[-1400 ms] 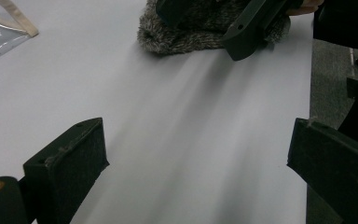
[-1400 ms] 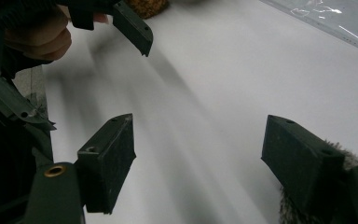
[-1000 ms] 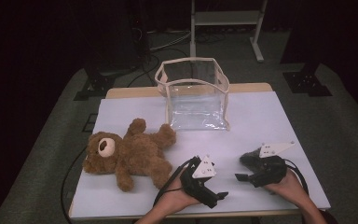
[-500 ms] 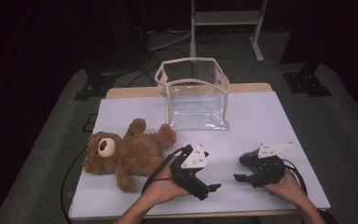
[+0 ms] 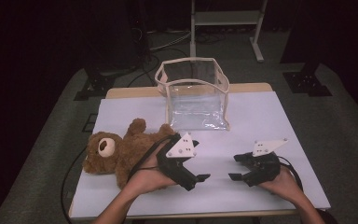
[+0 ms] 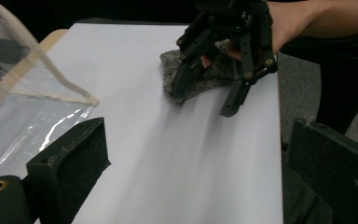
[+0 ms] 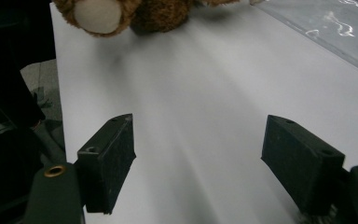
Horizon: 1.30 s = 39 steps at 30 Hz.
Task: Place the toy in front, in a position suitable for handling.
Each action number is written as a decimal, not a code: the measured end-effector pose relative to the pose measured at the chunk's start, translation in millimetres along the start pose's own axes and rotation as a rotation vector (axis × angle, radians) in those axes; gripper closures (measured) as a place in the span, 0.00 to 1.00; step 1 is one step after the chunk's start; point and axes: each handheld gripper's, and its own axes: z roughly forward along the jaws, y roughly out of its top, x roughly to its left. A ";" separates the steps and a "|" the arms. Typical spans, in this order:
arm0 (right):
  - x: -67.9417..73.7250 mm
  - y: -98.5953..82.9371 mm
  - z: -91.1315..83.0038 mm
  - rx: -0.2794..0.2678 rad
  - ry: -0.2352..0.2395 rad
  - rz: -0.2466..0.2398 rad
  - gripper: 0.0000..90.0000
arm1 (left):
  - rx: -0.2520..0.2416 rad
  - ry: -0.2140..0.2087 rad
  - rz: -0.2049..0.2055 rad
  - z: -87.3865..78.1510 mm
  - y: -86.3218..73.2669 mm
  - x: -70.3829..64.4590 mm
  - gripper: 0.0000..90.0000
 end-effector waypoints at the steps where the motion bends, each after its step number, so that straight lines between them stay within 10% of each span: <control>1: 1.4 1.9 1.0 0.003 0.007 0.000 0.27 | 0.001 0.004 -0.001 -2.7 -0.5 2.6 0.05; 16: 15.1 42.4 22.6 -0.011 0.107 -0.069 0.27 | 0.026 0.045 -0.041 -48.3 -23.3 53.0 0.05; 39: 48.4 122.6 116.3 0.050 0.275 -0.189 0.27 | 0.036 0.108 -0.086 -86.3 -46.4 70.1 0.05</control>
